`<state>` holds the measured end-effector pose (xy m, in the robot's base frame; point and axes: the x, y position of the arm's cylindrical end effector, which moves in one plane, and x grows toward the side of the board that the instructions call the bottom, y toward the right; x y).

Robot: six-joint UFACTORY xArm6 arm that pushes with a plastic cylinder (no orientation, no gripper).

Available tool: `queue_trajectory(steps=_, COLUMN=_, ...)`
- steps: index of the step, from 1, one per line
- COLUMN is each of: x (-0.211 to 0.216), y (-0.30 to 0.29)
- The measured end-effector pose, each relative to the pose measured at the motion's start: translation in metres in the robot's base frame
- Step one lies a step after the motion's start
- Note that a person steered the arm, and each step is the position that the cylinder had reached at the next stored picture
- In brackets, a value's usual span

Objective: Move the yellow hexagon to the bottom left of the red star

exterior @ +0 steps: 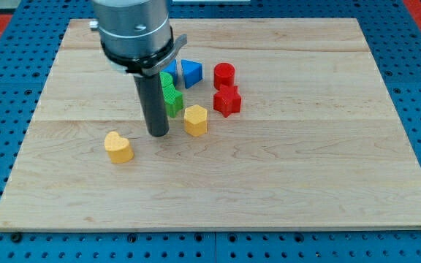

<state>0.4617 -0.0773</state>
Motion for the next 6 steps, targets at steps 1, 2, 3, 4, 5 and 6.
queue_trajectory(steps=1, x=-0.008, y=0.021)
queue_trajectory(steps=2, x=-0.009, y=0.022)
queue_trajectory(steps=3, x=-0.005, y=0.022)
queue_trajectory(steps=4, x=0.011, y=0.043)
queue_trajectory(steps=5, x=0.028, y=0.062)
queue_trajectory(steps=6, x=0.104, y=0.035)
